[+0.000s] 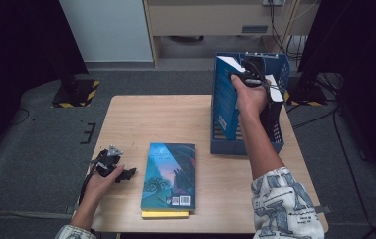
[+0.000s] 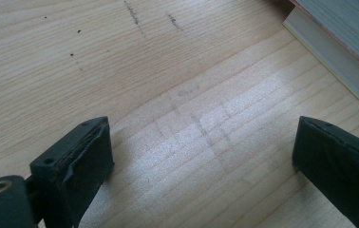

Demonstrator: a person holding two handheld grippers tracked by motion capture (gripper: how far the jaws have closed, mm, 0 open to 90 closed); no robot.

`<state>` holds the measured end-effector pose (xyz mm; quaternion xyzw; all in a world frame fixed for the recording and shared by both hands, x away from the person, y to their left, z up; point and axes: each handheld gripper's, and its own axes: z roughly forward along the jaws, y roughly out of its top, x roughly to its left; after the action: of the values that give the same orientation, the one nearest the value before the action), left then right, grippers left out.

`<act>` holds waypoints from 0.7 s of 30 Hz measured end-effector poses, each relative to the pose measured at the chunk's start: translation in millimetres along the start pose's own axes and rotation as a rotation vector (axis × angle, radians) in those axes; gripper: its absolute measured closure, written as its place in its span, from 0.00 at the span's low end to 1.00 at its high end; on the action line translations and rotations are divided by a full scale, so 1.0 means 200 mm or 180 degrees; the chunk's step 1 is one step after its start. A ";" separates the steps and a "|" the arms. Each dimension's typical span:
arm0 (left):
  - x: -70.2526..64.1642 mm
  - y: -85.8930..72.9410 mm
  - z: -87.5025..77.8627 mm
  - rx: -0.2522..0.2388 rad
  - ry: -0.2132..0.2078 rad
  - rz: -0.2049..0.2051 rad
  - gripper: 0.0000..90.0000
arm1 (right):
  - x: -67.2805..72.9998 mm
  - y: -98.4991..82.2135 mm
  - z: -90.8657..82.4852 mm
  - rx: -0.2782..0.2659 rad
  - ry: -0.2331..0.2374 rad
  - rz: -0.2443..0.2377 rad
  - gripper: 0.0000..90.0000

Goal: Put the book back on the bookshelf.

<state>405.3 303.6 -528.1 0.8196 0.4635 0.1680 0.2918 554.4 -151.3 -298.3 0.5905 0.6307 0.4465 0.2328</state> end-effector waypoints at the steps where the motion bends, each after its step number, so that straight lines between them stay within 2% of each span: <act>1: 0.00 0.00 0.00 0.0000 0.0000 0.0000 0.06 | 0.00 0.00 0.01 0.0007 -0.0005 -0.0001 0.67; 21: 0.00 0.00 0.00 0.0005 0.0004 0.0010 0.06 | 0.00 -0.11 0.11 0.0093 -0.0064 -0.0014 0.67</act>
<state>405.8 303.7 -527.8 0.8205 0.4625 0.1685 0.2906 561.3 -142.5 -327.4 0.5969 0.6360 0.4308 0.2315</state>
